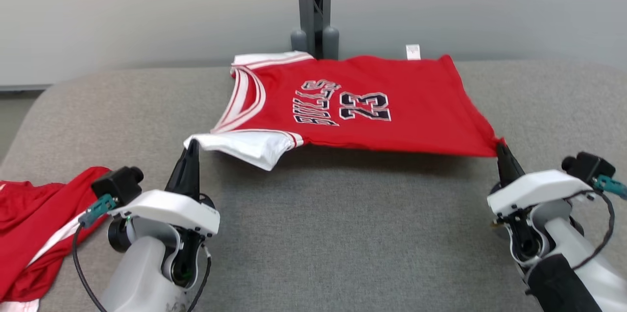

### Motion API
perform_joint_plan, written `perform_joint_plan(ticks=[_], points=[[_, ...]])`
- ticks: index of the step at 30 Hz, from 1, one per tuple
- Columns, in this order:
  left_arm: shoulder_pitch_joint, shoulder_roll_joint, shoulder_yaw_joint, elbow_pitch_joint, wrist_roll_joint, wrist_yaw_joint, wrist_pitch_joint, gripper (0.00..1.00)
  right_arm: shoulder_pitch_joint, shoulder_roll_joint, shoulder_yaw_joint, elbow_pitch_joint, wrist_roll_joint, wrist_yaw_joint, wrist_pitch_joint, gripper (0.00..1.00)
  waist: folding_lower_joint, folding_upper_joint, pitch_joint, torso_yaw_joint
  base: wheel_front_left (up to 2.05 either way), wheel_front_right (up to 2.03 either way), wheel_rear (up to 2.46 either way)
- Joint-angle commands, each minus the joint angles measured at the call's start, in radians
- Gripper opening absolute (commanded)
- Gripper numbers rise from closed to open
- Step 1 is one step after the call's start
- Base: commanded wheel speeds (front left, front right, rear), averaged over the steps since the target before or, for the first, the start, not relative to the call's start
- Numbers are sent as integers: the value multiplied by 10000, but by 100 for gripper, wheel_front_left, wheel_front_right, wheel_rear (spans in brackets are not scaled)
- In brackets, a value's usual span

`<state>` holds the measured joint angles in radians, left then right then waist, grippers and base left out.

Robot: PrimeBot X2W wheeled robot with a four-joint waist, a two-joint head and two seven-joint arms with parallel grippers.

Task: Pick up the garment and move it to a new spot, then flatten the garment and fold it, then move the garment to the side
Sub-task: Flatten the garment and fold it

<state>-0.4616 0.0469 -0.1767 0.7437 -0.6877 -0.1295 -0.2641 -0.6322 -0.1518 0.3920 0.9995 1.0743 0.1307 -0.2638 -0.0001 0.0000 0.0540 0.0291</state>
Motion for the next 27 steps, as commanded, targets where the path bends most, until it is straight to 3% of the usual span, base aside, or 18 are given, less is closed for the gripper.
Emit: perform_joint_plan(ticks=[1, 27], points=[[216, 68, 57, -39, 71, -10, -3, 0, 259, -174, 15, -78, 138, 1, -6, 0, 1, 0, -291, 145, 0, 0, 0], [3133, 68, 711, -1873, 585, -10, -3, 0, 2161, -552, 164, -1284, -472, 1, -4, 0, 1, 0, -1396, 84, 0, 0, 0]])
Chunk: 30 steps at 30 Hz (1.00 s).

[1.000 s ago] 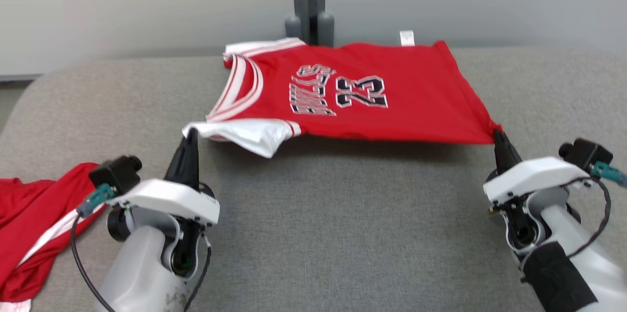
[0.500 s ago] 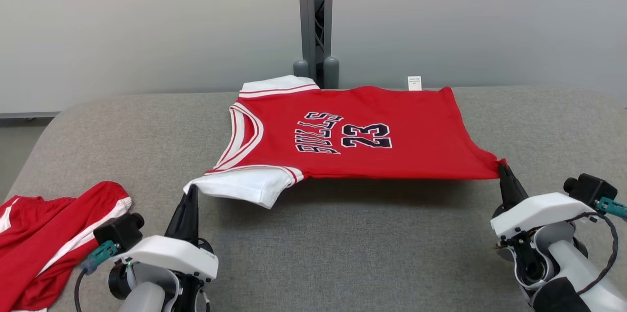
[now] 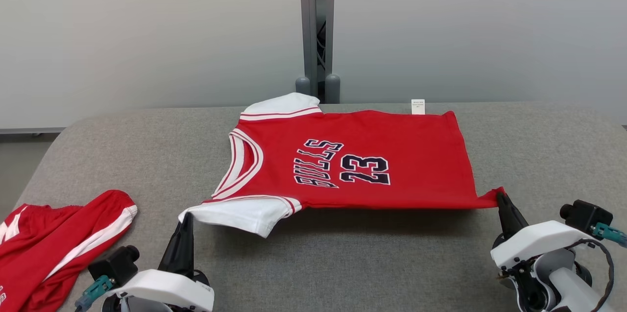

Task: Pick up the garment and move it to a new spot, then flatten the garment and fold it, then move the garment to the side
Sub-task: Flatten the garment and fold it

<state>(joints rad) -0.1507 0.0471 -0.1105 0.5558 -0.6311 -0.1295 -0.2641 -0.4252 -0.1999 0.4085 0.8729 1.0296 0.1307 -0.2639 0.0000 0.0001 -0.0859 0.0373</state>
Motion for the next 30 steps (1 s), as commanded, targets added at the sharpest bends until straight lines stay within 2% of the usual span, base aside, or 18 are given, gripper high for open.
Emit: perform_joint_plan(ticks=[1, 14, 30], points=[[91, 69, 51, -71, 92, -10, -3, 0, 139, -62, -8, -40, -62, 1, -1, 0, 0, -1, -9, 0, 0, 0, 0], [1529, 69, -137, -425, 716, 4, -3, 0, 850, 36, 3, 96, -750, 1, -1, 0, 0, -1, -266, -244, 0, 0, 0], [2577, 74, 255, -1457, -114, 722, -5, 0, 2045, -9, 131, -20, -1057, -1, -1, 0, 0, -1, -325, -311, 0, 0, 0]])
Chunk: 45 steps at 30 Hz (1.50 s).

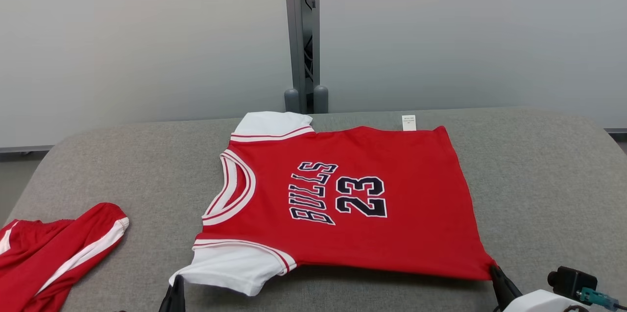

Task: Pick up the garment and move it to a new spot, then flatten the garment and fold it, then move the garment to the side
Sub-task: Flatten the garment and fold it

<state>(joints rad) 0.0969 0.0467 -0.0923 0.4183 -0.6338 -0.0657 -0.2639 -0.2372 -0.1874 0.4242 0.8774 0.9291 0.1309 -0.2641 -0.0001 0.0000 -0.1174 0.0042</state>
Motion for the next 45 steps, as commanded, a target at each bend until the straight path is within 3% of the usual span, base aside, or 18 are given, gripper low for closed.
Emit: perform_joint_plan(ticks=[1, 18, 33, 45], points=[[155, 76, 76, -133, -130, 125, -6, 0, 256, -155, -42, -134, -80, -3, 0, 0, 1, 0, -17, 26, 0, 0, 0], [819, 76, -21, -221, -220, 282, -6, 0, 1655, -108, -707, -1300, -456, -3, 1, 0, 1, 0, -96, 108, 0, 0, 0], [1976, 76, -330, 88, 1418, -255, -5, 0, 1658, -212, -1179, -1161, -837, -3, 1, 0, 1, 0, -146, 148, 0, 0, 0], [2522, 76, -602, 22, 1866, -490, -5, 0, 1910, -403, -1304, -1232, -862, -3, 285, 0, 1, 0, -225, 280, 0, 0, 0]])
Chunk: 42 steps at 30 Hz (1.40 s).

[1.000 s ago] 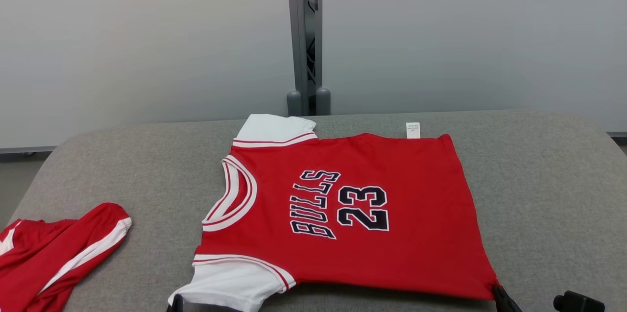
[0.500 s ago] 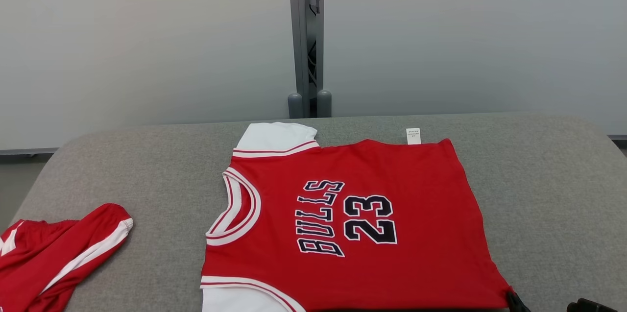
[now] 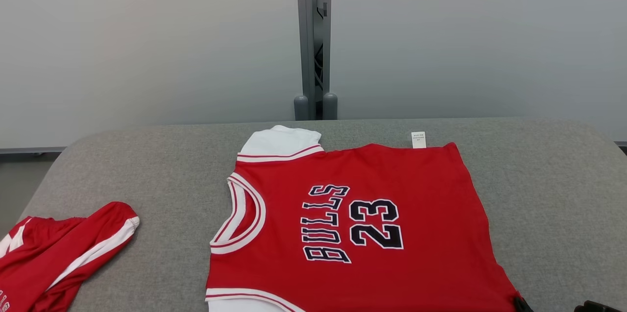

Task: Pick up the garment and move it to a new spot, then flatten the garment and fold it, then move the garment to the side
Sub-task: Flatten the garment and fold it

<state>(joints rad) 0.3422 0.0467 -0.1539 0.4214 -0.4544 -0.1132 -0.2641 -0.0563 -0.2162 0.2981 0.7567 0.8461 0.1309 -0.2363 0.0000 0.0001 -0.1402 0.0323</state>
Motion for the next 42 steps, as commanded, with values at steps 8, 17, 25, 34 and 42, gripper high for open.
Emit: perform_joint_plan(ticks=[8, 17, 25, 34, 42], points=[[-112, 73, 77, -185, -210, -59, -3, 0, 97, -178, -194, -226, -140, -3, 144, 0, 0, -1, 3, -32, 0, 0, 0], [-788, 69, 239, -1281, -807, -152, -3, 0, -157, -178, -407, -766, -200, -3, 177, 0, 0, -1, 63, -89, 0, 0, 0], [-1484, 67, 93, -1637, -458, -145, -3, 0, -704, -228, -571, -1123, -289, -3, 521, 0, 0, -1, 241, -336, 0, 0, 0], [-2263, 67, 388, -1357, 431, 86, -3, 0, -1408, -335, -154, -1291, -866, -3, 1121, 0, 0, -1, 578, -524, 0, 0, 0], [-2392, 67, 790, -1462, 553, 146, -3, 0, -1795, -258, 270, -1178, -1019, -3, 1502, 0, 0, -1, 758, -448, 0, 0, 0]])
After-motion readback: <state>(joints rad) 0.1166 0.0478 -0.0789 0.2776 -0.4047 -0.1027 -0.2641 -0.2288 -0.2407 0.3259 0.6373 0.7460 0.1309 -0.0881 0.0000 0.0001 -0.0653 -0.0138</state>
